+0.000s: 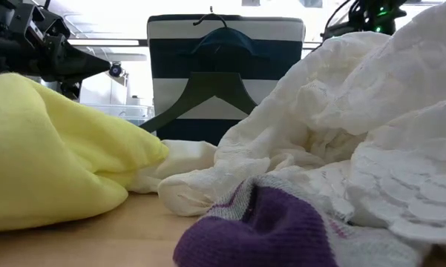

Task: Pick & Place Cloths
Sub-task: Put the grey sock into the orange bin

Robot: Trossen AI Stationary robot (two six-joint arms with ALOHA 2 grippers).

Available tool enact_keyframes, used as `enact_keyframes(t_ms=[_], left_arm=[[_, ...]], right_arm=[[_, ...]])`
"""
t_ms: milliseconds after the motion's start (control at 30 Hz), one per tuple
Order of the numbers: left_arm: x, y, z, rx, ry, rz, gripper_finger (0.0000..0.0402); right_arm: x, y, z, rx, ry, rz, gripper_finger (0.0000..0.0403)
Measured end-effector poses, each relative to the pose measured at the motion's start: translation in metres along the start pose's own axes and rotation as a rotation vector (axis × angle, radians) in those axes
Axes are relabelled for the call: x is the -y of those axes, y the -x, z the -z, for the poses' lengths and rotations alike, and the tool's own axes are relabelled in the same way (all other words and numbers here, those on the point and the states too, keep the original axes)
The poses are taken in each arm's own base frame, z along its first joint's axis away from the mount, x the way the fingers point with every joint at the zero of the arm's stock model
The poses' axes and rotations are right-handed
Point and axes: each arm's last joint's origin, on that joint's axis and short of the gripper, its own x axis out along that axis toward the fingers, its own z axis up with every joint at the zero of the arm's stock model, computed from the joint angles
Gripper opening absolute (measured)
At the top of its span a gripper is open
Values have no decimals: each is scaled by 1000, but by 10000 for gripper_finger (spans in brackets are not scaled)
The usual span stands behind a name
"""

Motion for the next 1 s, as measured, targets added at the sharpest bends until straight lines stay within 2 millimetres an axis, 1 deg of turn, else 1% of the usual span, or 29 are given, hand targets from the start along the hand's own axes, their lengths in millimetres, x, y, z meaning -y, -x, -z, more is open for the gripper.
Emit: enact_keyframes(t_ms=[133, 300, 433, 633, 800, 933, 1000], left_arm=[[0, 0, 0, 0, 0, 0, 10], [0, 0, 0, 0, 0, 0, 10], [0, 0, 0, 0, 0, 0, 10], [0, 0, 0, 0, 0, 0, 10], [0, 0, 0, 0, 0, 0, 10], [0, 0, 0, 0, 0, 0, 10], [0, 0, 0, 0, 0, 0, 10]], right_arm=[[2, -6, -6, -63, 6, 87, 5], [-2, -14, -16, -94, 83, 68, 5], [-11, -14, -25, -62, 244, -26, 5], [-24, -10, -37, 50, 413, -113, 5], [-28, -8, -40, 92, 487, -150, 5], [-26, -10, -38, 100, 492, -191, 5], [-25, -12, -38, 122, 507, -239, 5]])
